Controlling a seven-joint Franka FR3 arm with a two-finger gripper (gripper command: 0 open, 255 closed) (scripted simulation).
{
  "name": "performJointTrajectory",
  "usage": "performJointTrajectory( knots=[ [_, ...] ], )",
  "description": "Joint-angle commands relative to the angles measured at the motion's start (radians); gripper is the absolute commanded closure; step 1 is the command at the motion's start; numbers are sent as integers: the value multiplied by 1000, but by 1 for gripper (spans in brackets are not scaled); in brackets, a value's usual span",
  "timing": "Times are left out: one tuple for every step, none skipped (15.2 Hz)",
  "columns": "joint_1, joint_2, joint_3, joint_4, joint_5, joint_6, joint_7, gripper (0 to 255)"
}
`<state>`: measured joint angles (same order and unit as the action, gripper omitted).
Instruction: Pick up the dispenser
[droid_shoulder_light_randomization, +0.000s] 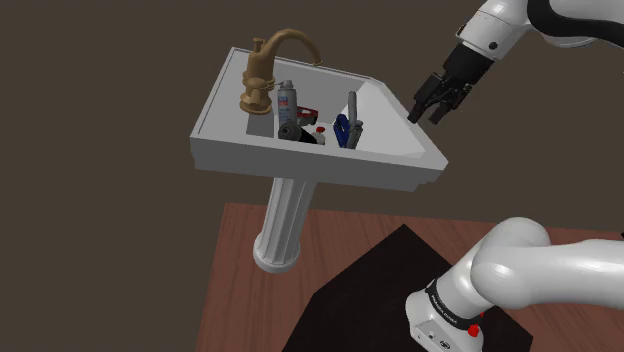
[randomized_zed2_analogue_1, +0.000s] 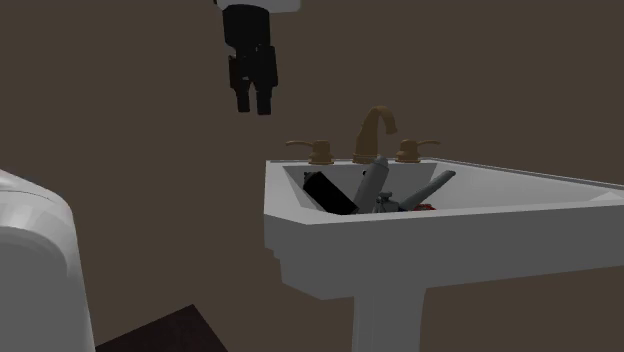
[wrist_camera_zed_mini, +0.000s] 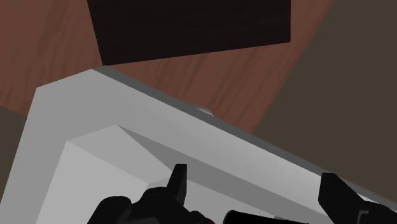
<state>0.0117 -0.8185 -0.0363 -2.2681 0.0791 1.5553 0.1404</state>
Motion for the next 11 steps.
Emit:
performJointTrajectory(
  knots=[
    [0, 0, 0, 0, 0, 0, 0, 0],
    [-3, 29, 21, 6, 10, 17, 35, 0],
    [-6, 59, 42, 14, 20, 33, 70, 0],
    [-9, 91, 62, 24, 28, 49, 105, 0],
    [-12, 123, 81, 35, 36, 64, 140, 0],
    [-15, 157, 100, 47, 42, 79, 175, 0],
    [-19, 192, 119, 62, 48, 94, 209, 0],
    [-23, 227, 137, 77, 52, 107, 244, 0],
    [-27, 264, 154, 95, 55, 120, 279, 0],
    [-30, 301, 170, 113, 57, 133, 313, 0],
    [-34, 340, 186, 133, 58, 144, 348, 0]
  ],
)
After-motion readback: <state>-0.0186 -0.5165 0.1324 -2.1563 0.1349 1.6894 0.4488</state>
